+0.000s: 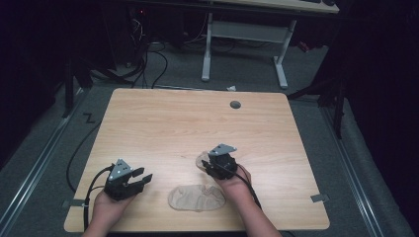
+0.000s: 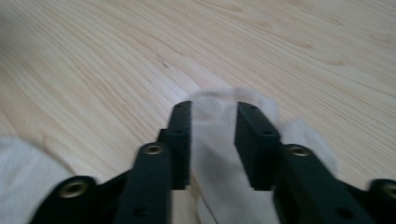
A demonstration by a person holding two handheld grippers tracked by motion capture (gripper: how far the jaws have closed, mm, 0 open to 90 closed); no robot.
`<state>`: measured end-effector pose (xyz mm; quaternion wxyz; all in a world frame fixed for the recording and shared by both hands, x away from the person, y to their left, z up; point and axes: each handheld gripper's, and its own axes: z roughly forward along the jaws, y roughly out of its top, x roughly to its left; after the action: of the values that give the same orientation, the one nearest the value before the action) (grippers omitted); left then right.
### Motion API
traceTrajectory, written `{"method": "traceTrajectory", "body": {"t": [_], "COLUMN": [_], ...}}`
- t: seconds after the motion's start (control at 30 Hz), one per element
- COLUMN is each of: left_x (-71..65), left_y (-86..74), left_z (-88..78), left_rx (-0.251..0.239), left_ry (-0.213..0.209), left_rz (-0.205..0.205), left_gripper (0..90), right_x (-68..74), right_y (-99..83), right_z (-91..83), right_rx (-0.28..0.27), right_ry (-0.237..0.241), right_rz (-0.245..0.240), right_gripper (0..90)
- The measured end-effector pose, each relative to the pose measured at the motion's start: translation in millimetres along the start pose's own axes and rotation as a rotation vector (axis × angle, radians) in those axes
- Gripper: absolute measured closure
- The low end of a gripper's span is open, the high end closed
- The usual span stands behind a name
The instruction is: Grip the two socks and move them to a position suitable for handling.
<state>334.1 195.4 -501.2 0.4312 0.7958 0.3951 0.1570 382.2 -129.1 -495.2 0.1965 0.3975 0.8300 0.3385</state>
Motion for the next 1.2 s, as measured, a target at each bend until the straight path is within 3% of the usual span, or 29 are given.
{"method": "traceTrajectory", "body": {"t": [0.07, 0.1, 0.17, 0.2, 0.27, 0.37, 0.47, 0.63, 0.87, 1.07, 1.2], "left_x": [-0.5, -1.1, -2.3, -2.5, -1.5, -1.5, -3.6, -5.6, -1.3, -5.5, -6.4], "left_y": [-0.4, -0.8, -1.3, -1.5, -2.7, -3.3, -1.7, -2.4, -2.3, 0.2, -0.6], "left_z": [1.7, 2.3, 2.8, 2.7, 2.6, 2.7, 3.5, 3.8, 1.6, 5.9, 5.4], "left_rx": [0.001, 0.009, 0.013, 0.014, 0.016, 0.019, 0.016, 0.023, 0.01, 0.017, 0.017], "left_ry": [0.0, -0.001, -0.004, -0.003, -0.004, -0.002, 0.0, 0.002, 0.004, 0.009, 0.011], "left_rz": [-0.001, 0.003, 0.013, 0.017, 0.008, 0.006, 0.017, 0.028, 0.011, 0.027, 0.028], "left_gripper": [56.4, 56.4, 56.4, 56.4, 56.3, 56.4, 56.4, 56.4, 56.4, 56.4, 56.4], "right_x": [2.3, 2.3, 0.3, -1.8, -3.2, -1.6, 1.3, 2.1, -3.4, -10.2, -18.8], "right_y": [3.4, 3.4, -1.4, -2.7, -2.6, -2.6, -2.8, 1.5, 4.9, -2.3, -15.3], "right_z": [20.0, 20.0, 32.8, 34.1, 34.2, 34.0, 32.4, 11.7, -8.3, -30.8, -36.9], "right_rx": [0.057, 0.057, 0.111, 0.093, 0.092, 0.086, 0.085, 0.003, -0.064, -0.14, -0.161], "right_ry": [-0.015, -0.015, -0.014, -0.006, -0.006, -0.005, -0.018, -0.009, 0.008, 0.011, 0.006], "right_rz": [0.013, 0.013, 0.033, 0.025, 0.039, 0.0, -0.027, -0.011, 0.025, 0.048, 0.085], "right_gripper": [53.0, 53.0, 51.7, 52.9, 63.4, 81.5, 85.0, 84.8, 84.4, 83.5, 83.2]}}
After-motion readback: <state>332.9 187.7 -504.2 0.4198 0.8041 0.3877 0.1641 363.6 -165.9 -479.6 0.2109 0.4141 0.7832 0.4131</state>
